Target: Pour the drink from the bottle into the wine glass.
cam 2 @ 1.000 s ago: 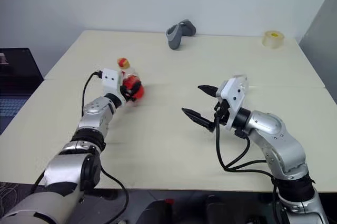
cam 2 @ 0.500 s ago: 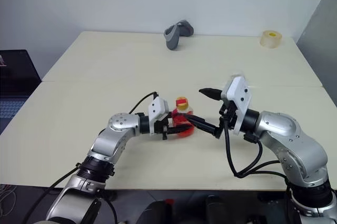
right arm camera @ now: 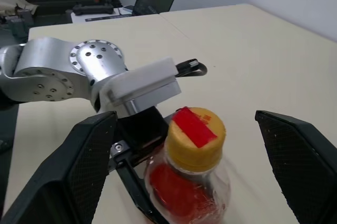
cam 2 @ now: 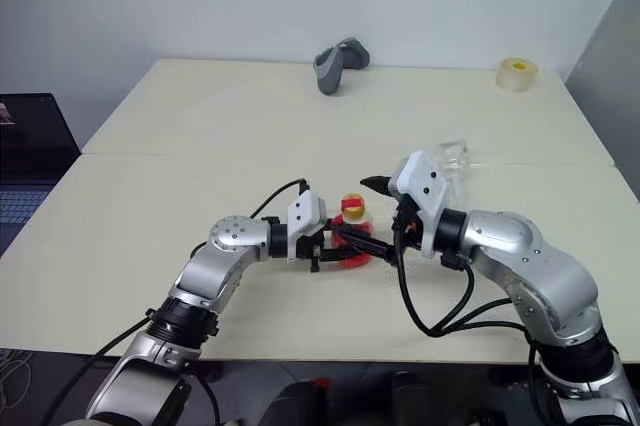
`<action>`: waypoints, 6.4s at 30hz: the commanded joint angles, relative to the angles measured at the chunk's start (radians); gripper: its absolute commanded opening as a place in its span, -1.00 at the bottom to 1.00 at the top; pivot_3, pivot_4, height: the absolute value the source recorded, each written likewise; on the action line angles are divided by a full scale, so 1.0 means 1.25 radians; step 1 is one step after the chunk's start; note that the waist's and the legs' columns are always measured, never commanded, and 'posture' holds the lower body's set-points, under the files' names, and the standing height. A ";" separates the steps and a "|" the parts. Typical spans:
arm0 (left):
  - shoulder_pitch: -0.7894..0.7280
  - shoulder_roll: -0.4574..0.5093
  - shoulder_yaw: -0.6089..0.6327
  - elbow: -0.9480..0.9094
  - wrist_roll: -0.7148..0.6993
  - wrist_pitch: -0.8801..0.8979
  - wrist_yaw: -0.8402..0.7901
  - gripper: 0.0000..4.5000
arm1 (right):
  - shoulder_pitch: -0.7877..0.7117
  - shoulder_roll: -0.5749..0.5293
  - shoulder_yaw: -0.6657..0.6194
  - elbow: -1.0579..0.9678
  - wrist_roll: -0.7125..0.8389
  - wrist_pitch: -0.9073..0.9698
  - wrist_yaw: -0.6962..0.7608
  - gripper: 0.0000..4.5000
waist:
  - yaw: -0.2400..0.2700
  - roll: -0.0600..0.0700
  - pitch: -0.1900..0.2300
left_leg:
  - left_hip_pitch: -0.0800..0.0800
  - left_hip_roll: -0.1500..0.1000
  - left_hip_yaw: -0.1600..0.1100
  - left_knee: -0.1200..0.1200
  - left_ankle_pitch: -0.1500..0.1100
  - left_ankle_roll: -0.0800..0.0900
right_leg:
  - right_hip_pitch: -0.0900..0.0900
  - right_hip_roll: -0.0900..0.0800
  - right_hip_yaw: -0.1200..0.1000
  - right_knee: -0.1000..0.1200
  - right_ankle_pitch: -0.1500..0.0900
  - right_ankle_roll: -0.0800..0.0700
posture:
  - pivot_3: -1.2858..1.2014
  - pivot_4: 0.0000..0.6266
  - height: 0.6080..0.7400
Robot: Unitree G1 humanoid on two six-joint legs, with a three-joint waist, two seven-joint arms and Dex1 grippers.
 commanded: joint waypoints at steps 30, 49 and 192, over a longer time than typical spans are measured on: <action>-0.014 0.058 -0.033 -0.076 -0.007 -0.018 -0.089 -0.54 | -0.281 -0.111 0.127 0.412 -0.109 -0.343 0.584 -0.47 | 0.000 0.000 0.000 | 0.001 0.001 0.000 0.000 0.000 0.000 | 0.000 0.000 0.000 0.000 0.000 0.000 | 0.03 -0.52 1.00; -0.038 -0.031 0.016 -0.029 -0.030 0.019 0.043 -0.59 | 0.145 0.214 -0.043 -0.155 -0.067 -0.023 -0.219 0.92 | 0.001 0.001 0.000 | 0.000 0.000 0.000 0.000 0.000 0.000 | 0.000 -0.001 0.000 0.000 0.000 0.000 | 0.03 -0.52 1.00; -0.068 -0.043 -0.030 0.022 -0.034 -0.022 -0.070 -0.66 | 0.105 0.016 -0.080 -0.099 -0.064 -0.065 -0.137 0.77 | 0.000 0.002 0.001 | 0.000 0.000 0.000 0.000 0.000 0.000 | 0.001 0.001 0.000 0.000 0.000 0.000 | 0.03 -0.52 1.00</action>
